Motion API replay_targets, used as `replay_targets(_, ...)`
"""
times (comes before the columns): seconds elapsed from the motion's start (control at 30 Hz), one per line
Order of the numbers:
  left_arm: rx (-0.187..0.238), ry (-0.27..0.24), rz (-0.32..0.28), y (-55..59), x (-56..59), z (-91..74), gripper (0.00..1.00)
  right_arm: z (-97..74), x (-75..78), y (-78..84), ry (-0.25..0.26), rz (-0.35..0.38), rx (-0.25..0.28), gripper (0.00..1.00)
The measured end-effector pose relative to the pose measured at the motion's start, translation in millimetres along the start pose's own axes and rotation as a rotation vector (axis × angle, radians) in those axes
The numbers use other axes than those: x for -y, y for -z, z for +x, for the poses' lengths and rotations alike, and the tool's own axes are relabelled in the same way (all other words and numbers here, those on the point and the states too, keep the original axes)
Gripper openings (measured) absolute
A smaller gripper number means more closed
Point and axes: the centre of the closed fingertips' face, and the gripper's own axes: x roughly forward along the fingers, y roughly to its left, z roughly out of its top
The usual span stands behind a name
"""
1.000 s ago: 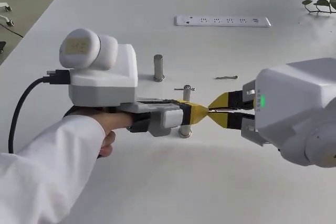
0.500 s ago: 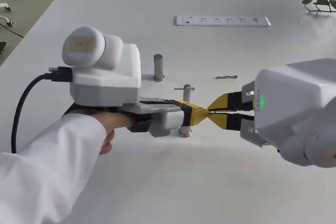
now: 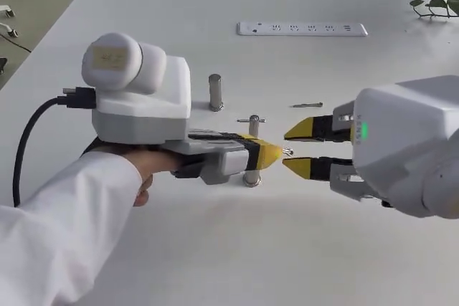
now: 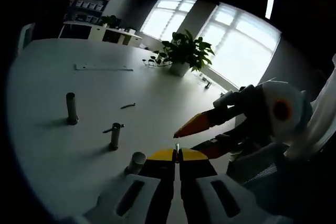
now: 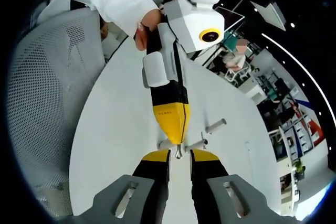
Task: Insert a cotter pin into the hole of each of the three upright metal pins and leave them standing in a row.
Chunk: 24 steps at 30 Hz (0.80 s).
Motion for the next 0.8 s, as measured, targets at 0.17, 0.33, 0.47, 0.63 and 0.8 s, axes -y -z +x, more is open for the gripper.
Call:
replay_targets(0.17,-0.009,0.016,0.108,0.3,3.2,-3.5,0.0,-1.7,-11.6,6.3,-0.101,0.185,0.034,0.14)
replay_targets(0.33,-0.018,0.059,0.244,1.7,9.2,-7.6,0.0,-4.5,-12.2,11.7,-0.157,0.302,0.063,0.11)
replay_targets(0.47,0.009,0.103,0.351,-3.0,18.5,-11.0,0.0,-9.6,-18.0,4.0,-0.223,0.397,0.124,0.12)
replay_targets(0.63,-0.003,0.161,0.514,0.6,28.1,-14.1,0.0,-12.2,-21.1,3.8,-0.264,0.426,0.145,0.1)
replay_targets(0.8,-0.006,0.176,0.554,1.5,30.0,-13.6,0.0,-13.5,-28.2,-2.6,-0.288,0.429,0.154,0.09)
